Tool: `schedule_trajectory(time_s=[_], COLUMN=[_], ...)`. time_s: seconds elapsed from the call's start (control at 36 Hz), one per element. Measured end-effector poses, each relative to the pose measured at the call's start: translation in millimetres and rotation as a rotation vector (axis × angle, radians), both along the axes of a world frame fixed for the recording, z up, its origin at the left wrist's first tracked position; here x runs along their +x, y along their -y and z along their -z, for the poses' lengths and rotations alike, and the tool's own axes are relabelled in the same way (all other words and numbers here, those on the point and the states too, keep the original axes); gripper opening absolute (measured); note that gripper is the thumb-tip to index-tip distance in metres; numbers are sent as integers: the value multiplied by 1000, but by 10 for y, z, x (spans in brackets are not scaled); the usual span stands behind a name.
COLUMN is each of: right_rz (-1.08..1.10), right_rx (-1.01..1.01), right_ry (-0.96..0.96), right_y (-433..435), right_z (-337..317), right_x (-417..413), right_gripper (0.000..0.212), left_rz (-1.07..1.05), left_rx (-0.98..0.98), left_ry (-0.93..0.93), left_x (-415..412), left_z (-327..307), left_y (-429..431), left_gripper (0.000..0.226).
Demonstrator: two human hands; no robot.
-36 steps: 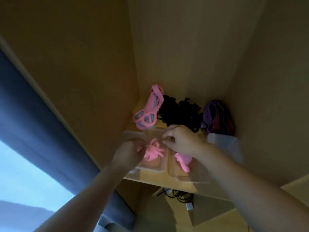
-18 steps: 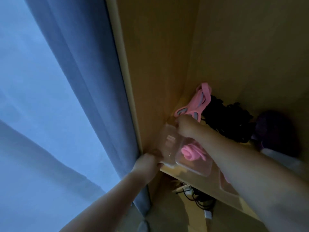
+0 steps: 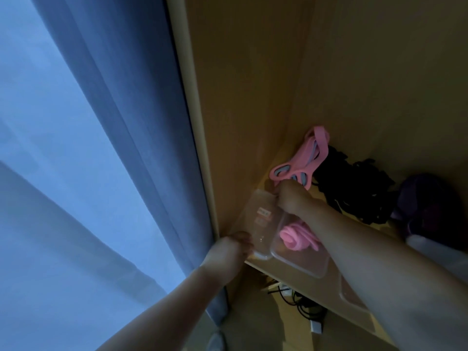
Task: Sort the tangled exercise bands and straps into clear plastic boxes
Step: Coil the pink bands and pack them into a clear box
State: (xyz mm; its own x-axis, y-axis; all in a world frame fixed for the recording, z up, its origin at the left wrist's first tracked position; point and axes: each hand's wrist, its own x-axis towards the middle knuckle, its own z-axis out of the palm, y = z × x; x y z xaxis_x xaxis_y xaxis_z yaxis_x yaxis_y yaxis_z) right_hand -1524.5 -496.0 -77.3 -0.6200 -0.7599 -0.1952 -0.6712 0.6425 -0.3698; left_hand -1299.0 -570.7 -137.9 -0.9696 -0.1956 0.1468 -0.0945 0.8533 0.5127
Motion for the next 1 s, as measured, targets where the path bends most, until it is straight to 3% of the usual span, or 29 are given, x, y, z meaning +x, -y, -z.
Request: schedule_trajectory(time_s=[0.19,0.42,0.47,0.58,0.78,1.0], right_rz=[48,273,232,200,252,307], right_rx=[-129,-419,-411,-417,-594,-739], right_ry=[66,342,340,417,301,272], right_y=[51,34,-11,-135,-354,-826], right_z=[49,-217,-255,-391,-661,-1012], right_x=[-159,-90,-111,-163,-352,-560], right_gripper=[18,14,9,19,25,35], left_rz=[25,-48,-116,-192,-35,98], left_rx=[-28,-127,-127,-167,-305,-384], left_ry=[-55,-191,-194,-265,-481,-672], left_x=[45,74,85,55,-199,-622], left_z=[-102,-276,-316,-507,-930,-1277], left_y=[-6,-81,-78,-104,-220,-469], left_gripper=[14,15,15,26,11,14])
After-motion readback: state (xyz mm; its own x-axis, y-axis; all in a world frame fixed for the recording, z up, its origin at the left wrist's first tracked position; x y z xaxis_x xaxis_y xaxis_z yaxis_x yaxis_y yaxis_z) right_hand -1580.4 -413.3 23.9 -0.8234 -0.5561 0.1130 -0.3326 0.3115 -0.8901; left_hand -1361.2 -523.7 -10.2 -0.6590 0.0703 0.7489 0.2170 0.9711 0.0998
